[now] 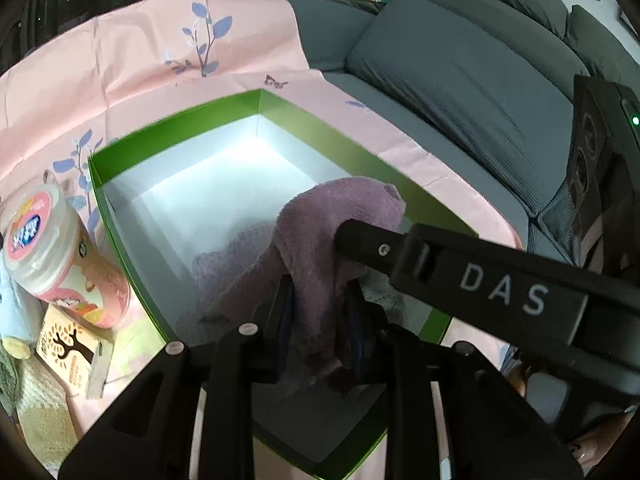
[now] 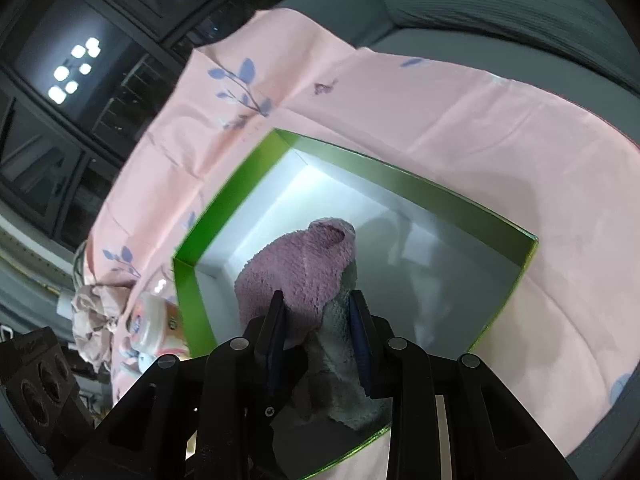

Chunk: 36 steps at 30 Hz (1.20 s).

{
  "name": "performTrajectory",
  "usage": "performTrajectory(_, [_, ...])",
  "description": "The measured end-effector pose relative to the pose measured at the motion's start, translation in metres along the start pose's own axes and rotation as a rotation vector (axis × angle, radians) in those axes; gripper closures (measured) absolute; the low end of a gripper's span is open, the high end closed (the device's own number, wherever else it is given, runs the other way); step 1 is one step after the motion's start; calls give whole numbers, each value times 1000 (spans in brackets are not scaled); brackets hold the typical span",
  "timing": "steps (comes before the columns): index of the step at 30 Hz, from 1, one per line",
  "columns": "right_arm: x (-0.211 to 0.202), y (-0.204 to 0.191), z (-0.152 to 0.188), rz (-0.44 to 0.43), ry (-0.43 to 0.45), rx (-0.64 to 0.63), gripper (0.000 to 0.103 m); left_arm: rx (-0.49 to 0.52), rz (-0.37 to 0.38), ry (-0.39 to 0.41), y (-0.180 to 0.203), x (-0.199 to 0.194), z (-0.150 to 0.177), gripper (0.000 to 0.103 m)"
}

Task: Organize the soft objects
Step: 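Lower the towel into the box and open the right gripper, then move the right gripper back to the pile beside the green cloth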

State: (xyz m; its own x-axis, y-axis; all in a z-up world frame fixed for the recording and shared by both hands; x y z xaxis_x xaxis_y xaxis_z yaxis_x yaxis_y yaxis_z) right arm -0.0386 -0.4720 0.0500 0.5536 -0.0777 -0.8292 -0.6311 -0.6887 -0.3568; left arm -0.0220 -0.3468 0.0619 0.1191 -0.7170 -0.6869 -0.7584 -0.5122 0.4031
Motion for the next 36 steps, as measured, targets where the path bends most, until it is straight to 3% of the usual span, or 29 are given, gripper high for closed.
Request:
performTrajectory(5, [-1, 2, 6, 52, -22, -4, 71, -14, -7, -16, -5, 0, 8, 78])
performTrajectory(13, [-9, -2, 19, 57, -15, -14, 71, -46, -20, 5, -10, -19, 18, 77])
performTrajectory(18, [-18, 5, 27, 68, 3, 15, 73, -63, -48, 6, -19, -28, 27, 93])
performTrajectory(32, [-22, -2, 34, 83, -3, -48, 73, -65, -43, 8, -18, -43, 40, 93])
performTrajectory(36, [-22, -9, 34, 129, 20, -95, 69, -55, -47, 14, -14, -44, 40, 93])
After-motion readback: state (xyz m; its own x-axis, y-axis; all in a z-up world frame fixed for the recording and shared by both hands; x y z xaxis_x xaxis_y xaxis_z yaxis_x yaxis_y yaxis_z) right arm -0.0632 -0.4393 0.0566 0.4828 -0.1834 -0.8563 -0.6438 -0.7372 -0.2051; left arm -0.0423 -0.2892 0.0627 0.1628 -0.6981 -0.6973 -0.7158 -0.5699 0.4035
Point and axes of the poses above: each gripper's, at about its wrist camera, not at the fingertips, and x roughly the way its jaws point, y to its right, z to its underside, the point moved 3 cm from there along x, roughly the way its jaws point, and after that the axes turned 14 degrees about z, right-handed, at the moved point
